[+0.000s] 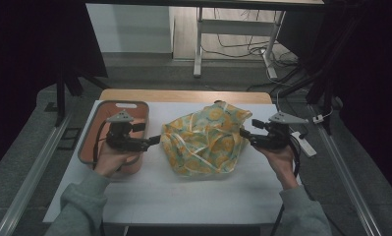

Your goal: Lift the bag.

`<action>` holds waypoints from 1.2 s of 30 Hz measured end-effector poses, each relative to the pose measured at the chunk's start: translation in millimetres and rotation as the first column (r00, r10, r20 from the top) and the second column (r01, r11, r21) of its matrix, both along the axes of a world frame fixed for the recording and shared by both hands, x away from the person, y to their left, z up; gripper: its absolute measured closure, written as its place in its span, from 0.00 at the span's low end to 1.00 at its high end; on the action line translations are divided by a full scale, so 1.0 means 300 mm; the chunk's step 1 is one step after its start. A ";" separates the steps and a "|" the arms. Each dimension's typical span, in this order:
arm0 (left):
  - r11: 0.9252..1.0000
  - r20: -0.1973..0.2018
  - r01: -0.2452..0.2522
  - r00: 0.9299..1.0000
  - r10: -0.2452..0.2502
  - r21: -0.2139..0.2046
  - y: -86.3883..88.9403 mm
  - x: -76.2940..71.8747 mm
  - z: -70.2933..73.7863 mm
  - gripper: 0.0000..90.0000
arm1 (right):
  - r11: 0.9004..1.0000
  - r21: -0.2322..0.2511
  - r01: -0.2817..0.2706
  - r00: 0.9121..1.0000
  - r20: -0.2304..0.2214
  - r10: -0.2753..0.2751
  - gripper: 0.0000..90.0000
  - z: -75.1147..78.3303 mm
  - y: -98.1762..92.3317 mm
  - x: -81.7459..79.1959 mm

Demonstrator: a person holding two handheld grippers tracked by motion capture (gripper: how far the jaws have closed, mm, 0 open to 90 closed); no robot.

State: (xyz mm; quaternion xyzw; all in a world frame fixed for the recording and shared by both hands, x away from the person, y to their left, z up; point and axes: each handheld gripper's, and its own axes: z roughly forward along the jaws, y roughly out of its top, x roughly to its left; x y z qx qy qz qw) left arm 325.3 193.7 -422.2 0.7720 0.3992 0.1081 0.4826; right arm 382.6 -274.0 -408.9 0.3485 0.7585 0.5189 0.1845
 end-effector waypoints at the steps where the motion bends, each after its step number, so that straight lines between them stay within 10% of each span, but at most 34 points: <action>1: 1.000 -0.001 -0.001 1.000 0.001 0.010 0.007 -0.021 -0.010 0.19 | 1.000 -0.001 -0.009 1.000 0.003 0.009 0.35 -0.005 -0.014 -0.022; 13: 0.995 -0.007 -0.025 1.000 0.025 0.101 0.049 -0.210 -0.147 0.23 | 0.990 -0.108 -0.093 0.995 -0.038 0.090 0.38 -0.195 -0.057 -0.203; 36: 0.994 -0.027 -0.024 0.999 0.027 0.110 0.058 -0.208 -0.171 0.23 | 0.984 -0.153 -0.090 0.996 -0.006 0.090 0.40 -0.221 -0.064 -0.227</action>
